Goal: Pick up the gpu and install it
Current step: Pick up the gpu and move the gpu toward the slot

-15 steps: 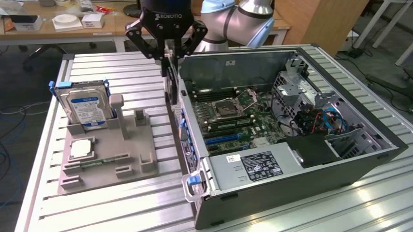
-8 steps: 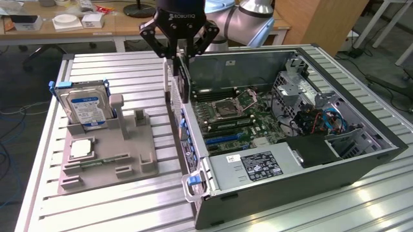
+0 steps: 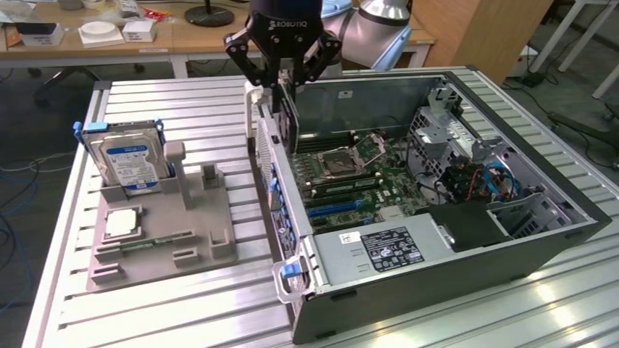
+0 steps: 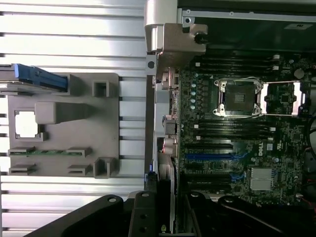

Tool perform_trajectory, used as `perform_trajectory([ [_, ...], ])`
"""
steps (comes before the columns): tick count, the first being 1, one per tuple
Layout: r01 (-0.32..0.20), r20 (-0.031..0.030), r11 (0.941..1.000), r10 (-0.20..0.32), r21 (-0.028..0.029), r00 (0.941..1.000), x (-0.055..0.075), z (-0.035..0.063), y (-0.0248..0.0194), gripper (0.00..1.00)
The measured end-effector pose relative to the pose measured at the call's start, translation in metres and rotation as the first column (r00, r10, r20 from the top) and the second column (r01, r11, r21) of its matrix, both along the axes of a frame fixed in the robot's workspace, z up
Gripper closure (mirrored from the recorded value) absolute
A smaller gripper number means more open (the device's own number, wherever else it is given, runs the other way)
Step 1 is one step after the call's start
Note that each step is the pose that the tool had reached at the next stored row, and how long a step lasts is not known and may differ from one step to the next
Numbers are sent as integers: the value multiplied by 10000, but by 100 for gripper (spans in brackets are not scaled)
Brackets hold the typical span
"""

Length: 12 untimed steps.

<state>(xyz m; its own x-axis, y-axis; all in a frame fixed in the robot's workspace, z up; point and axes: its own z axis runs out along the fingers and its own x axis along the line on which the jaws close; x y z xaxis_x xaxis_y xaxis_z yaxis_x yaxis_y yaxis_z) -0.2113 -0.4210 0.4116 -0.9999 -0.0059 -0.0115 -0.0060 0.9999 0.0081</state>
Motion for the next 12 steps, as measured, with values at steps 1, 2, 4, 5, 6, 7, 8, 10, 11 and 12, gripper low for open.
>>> perform_trajectory([
  [1, 1, 0, 10000, -1, 0, 10000, 11, 0, 0, 74],
  [2, 0, 0, 10000, 0, 0, 10000, 20, 0, 0, 74],
  [4, 0, 0, 10000, 0, 0, 10000, 43, -1, 0, 74],
  [5, 0, 0, 10000, 0, 0, 10000, 57, -1, 0, 74],
  [6, 0, 0, 10000, 0, 0, 10000, 76, -1, 0, 74],
  [7, 0, 1, 10000, 0, 1, 10000, 98, -1, 0, 74],
  [8, -1, 1, 10000, 1, 1, 10000, 122, -1, 0, 74],
  [10, 1, 0, 10000, -1, 0, 10000, 171, -1, 0, 74],
  [11, 1, 0, 10000, -1, 0, 10000, 195, -1, 0, 74],
  [12, 1, 0, 10000, -1, 0, 10000, 216, -1, 0, 74],
])
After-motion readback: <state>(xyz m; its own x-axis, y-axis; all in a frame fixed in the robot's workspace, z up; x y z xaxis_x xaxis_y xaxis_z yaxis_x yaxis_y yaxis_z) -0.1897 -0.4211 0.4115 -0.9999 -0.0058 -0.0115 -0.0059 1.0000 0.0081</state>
